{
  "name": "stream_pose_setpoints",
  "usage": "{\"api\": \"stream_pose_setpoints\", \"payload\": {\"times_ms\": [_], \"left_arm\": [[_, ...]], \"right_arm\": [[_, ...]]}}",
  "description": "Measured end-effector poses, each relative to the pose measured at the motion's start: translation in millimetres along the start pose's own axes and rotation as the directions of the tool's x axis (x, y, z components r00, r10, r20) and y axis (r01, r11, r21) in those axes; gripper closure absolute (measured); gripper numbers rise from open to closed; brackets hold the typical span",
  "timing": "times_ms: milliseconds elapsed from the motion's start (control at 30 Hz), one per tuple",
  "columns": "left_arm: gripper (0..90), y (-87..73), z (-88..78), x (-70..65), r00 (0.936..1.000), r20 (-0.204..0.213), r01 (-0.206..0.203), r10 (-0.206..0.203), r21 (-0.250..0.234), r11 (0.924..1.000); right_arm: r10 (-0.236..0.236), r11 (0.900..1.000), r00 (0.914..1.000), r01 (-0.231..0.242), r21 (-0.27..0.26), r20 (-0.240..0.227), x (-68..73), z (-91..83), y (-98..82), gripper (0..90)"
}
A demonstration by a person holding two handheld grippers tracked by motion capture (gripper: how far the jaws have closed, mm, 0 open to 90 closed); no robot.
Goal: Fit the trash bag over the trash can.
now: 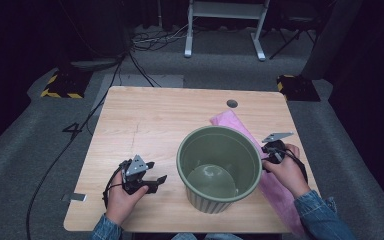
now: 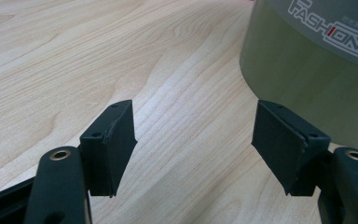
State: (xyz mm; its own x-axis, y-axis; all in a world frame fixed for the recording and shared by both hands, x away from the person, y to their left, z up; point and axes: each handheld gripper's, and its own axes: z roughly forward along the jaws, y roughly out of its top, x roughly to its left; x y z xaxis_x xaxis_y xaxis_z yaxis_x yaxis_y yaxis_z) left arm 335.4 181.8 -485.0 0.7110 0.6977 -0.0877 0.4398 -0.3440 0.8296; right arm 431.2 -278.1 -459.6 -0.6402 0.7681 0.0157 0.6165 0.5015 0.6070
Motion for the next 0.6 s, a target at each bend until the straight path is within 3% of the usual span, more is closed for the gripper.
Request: {"api": "stream_pose_setpoints", "payload": {"times_ms": [200, 267, 333, 433, 600], "left_arm": [[29.3, -2.3, -0.6, 0.4, 1.0, -0.007, -0.005, 0.005, 0.013, 0.9999], [29.3, -2.7, -0.7, 1.2, 1.0, -0.006, -0.003, 0.003, 0.014, 0.9999], [29.3, -2.9, -0.7, 1.5, 1.0, -0.007, 0.001, -0.001, 0.014, 0.9999], [29.3, -3.8, -0.1, 1.7, 1.0, -0.005, 0.004, -0.003, 0.018, 0.9998], [29.3, -4.5, 0.9, 1.6, 1.0, -0.005, 0.006, -0.006, 0.023, 0.9997]], "right_arm": [[-0.016, 0.998, 0.9998, 0.015, 0.062, 0.009, -1.8, 19.4, 5.6, 16.9], [-0.025, 0.994, 0.9997, 0.026, 0.108, -0.007, -2.1, 25.9, 9.9, 17.4], [-0.031, 0.987, 0.9994, 0.033, 0.155, -0.011, -2.8, 28.7, 14.0, 17.9], [-0.043, 0.969, 0.999, 0.044, 0.244, -0.007, -2.6, 34.7, 18.5, 13.9], [-0.018, 0.952, 0.9998, 0.014, 0.307, 0.009, -0.9, 37.3, 25.9, 15.3]]}}
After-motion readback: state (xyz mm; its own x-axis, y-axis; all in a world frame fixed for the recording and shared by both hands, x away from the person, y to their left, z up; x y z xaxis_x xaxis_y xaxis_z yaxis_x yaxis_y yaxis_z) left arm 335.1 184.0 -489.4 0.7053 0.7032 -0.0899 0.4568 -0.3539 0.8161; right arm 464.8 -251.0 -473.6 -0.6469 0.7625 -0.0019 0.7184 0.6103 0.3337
